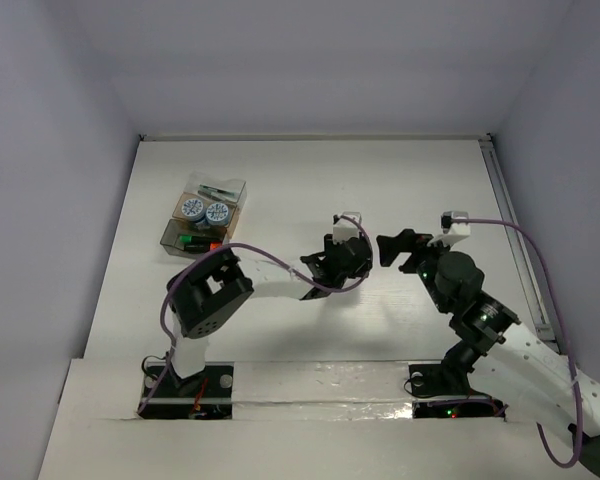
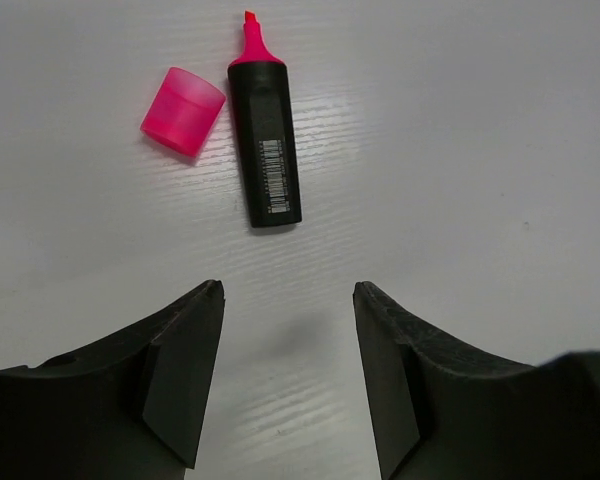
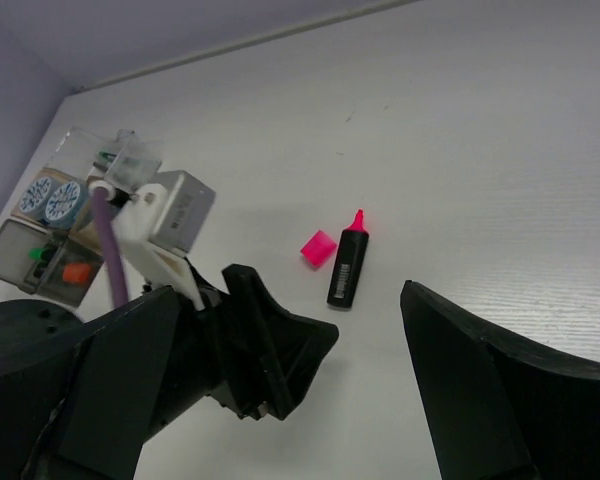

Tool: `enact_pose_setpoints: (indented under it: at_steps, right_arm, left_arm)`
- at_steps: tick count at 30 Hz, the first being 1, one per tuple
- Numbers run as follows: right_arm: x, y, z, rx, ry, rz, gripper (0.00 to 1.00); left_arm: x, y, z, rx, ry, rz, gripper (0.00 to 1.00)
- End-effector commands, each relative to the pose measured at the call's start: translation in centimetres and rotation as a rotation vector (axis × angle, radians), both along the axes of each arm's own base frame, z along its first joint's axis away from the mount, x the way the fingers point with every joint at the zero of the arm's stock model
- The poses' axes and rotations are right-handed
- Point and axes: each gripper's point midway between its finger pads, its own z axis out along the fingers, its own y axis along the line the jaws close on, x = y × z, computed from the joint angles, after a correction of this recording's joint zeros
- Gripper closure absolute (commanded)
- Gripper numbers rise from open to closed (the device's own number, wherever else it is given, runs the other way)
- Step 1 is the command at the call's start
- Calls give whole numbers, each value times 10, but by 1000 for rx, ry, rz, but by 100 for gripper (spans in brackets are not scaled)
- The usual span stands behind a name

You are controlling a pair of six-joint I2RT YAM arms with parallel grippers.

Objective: Sort the stationery into containers
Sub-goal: Pick up the pen from the center of the board.

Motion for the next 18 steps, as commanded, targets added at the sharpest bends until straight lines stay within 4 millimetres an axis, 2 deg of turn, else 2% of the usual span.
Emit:
enact_pose_setpoints:
  at_steps: [1,3,11,18]
  right_arm:
    - [-1,-11,21,47,-51,-51,2]
    - [-2,-12,23,50,-57,-52,2]
    - [-2,-7,23,62,-65,-25,2]
    - [-3,-8,20,57,-64,-28,2]
  left_arm:
    - [8,-8,3,39,-11,-7,49]
    - [13,-11,5,47,-24,3,48]
    - [28,-21,-23,154,-27,21,49]
    - [40,-15,-34,219,-40,57,49]
